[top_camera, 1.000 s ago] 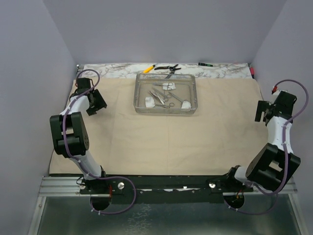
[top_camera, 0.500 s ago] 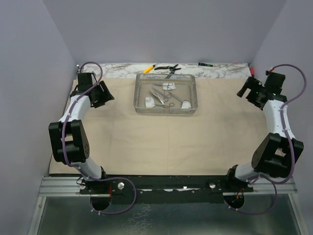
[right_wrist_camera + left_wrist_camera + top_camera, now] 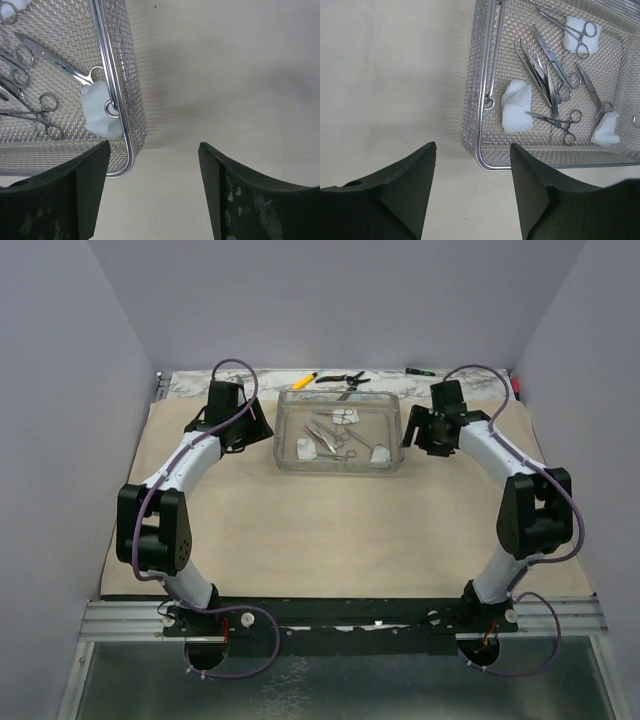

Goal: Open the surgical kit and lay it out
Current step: Pick up the container from the surgical kit.

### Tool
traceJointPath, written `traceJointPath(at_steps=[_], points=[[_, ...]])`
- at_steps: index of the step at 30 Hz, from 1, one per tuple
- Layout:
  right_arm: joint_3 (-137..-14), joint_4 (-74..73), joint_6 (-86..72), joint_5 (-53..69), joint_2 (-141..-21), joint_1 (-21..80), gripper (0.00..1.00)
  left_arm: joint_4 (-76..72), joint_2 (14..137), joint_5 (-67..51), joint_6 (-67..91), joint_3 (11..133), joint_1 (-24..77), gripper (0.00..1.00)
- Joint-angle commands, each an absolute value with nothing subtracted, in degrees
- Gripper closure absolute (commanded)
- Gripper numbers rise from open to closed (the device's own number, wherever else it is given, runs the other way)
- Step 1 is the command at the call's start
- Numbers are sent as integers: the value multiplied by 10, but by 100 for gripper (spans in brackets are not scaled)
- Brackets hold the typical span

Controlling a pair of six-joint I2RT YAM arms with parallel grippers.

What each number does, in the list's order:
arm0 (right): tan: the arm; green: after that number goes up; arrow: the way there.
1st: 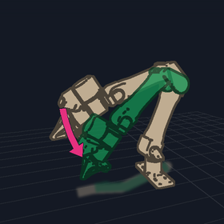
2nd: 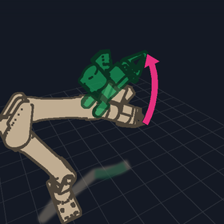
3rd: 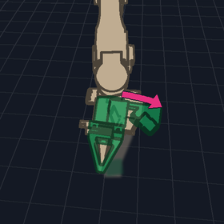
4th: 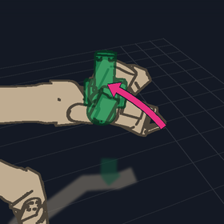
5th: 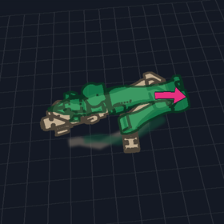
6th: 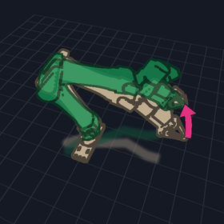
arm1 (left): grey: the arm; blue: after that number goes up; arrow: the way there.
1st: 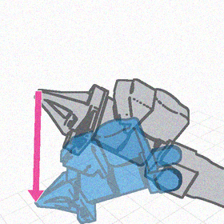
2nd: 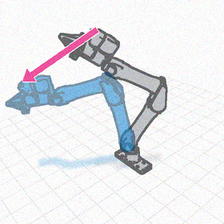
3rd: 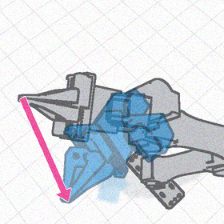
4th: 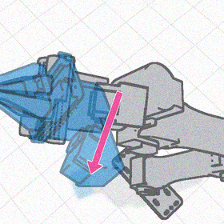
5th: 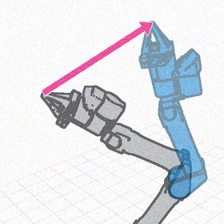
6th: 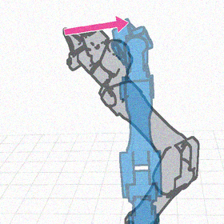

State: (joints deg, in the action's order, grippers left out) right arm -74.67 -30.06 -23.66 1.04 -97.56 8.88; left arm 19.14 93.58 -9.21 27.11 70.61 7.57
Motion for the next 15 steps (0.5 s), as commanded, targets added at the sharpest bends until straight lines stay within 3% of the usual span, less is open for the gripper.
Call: traceJointPath(at_steps=[1,4,15], points=[[-782,-319,-269,-80,-1020,121,27,162,955,-27,285,706,97,37],[-809,-339,-266,-82,-1052,134,39,153,974,-67,287,710,106,37],[-809,-341,-236,-92,-1083,150,52,146,1027,-132,292,720,112,40]])
